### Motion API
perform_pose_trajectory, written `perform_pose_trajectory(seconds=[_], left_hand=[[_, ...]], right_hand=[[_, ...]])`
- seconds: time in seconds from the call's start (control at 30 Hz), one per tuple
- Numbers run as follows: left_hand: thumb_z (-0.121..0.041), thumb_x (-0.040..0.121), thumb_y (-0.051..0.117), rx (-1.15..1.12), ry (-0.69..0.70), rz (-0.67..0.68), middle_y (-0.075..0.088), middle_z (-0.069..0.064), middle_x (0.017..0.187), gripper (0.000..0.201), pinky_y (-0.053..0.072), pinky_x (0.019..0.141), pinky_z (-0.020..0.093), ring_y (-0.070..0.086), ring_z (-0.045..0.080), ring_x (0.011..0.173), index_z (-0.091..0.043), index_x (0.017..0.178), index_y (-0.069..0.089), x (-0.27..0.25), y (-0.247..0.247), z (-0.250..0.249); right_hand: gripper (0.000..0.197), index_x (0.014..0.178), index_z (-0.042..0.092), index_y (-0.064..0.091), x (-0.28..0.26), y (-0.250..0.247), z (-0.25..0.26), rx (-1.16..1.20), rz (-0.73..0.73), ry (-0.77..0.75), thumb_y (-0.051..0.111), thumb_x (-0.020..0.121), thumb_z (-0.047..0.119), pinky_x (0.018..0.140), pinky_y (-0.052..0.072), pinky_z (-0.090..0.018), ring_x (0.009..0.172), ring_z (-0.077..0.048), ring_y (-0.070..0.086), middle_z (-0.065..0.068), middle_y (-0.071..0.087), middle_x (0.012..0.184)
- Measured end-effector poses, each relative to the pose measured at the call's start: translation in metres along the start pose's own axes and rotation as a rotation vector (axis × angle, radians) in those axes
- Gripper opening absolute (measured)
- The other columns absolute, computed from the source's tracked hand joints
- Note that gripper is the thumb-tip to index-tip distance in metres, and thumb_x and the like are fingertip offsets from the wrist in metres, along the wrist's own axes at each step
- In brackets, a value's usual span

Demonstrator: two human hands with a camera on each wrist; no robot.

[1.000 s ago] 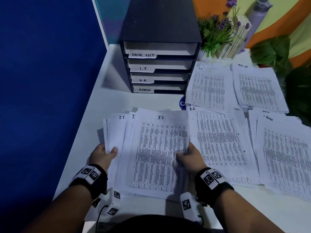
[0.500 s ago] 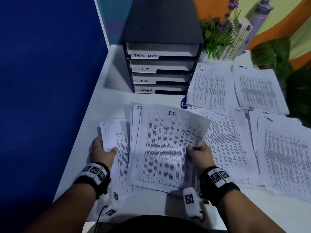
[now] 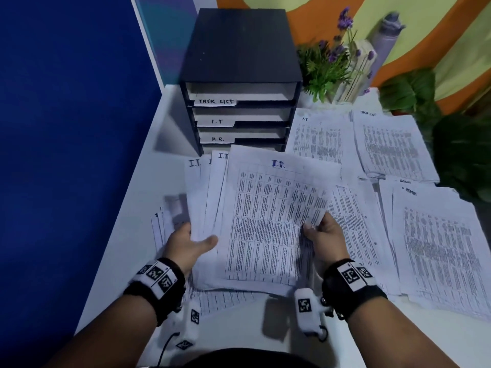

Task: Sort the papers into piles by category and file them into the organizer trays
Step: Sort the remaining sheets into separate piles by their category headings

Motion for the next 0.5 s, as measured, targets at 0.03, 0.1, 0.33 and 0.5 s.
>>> perform_pose_trajectory(seconds=[0.03, 0.1, 0.33, 0.5], left_hand=[[-0.038, 0.078, 0.078, -0.028, 0.009, -0.033, 0.070, -0.009, 0.111, 0.033, 0.049, 0.099, 0.044, 0.065, 0.014, 0.105, -0.027, 0.106, 0.064, -0.001, 0.001, -0.003], [-0.021, 0.091, 0.066, -0.100, 0.026, -0.056, 0.072, -0.008, 0.105, 0.010, 0.048, 0.099, 0.043, 0.066, 0.015, 0.102, -0.025, 0.101, 0.065, -0.004, 0.005, -0.008], [-0.010, 0.086, 0.069, -0.072, 0.043, -0.132, 0.073, -0.002, 0.099, 0.014, 0.051, 0.096, 0.044, 0.068, 0.019, 0.096, -0.021, 0.095, 0.067, -0.004, 0.010, -0.017], [-0.001, 0.092, 0.059, -0.114, 0.092, -0.051, 0.070, -0.004, 0.109, 0.028, 0.045, 0.101, 0.040, 0.064, 0.021, 0.108, -0.026, 0.101, 0.064, -0.010, 0.024, -0.029]], right_hand=[[0.046, 0.093, 0.027, 0.072, 0.000, -0.003, 0.000, 0.028, 0.002, 0.000, 0.053, 0.086, -0.015, 0.076, 0.052, -0.038, 0.088, -0.022, 0.065, -0.005, 0.074, 0.102], [0.049, 0.093, 0.027, 0.074, -0.001, -0.007, -0.001, 0.071, 0.009, -0.003, 0.052, 0.086, -0.016, 0.079, 0.052, -0.039, 0.094, -0.024, 0.066, -0.004, 0.073, 0.106], [0.037, 0.091, 0.012, 0.069, -0.001, -0.016, -0.005, 0.128, -0.030, 0.024, 0.050, 0.085, -0.019, 0.066, 0.053, -0.030, 0.084, -0.025, 0.064, -0.009, 0.074, 0.094], [0.033, 0.111, 0.013, 0.058, -0.004, -0.020, 0.011, 0.111, 0.129, 0.034, 0.046, 0.092, -0.012, 0.078, 0.055, -0.028, 0.093, -0.019, 0.069, -0.001, 0.073, 0.102]])
Point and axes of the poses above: each hand's wrist, its own x-axis towards the middle knuckle, its own y-axis out of the palm, z = x × y, the point moved 3 cm from there along x, towards the middle knuckle
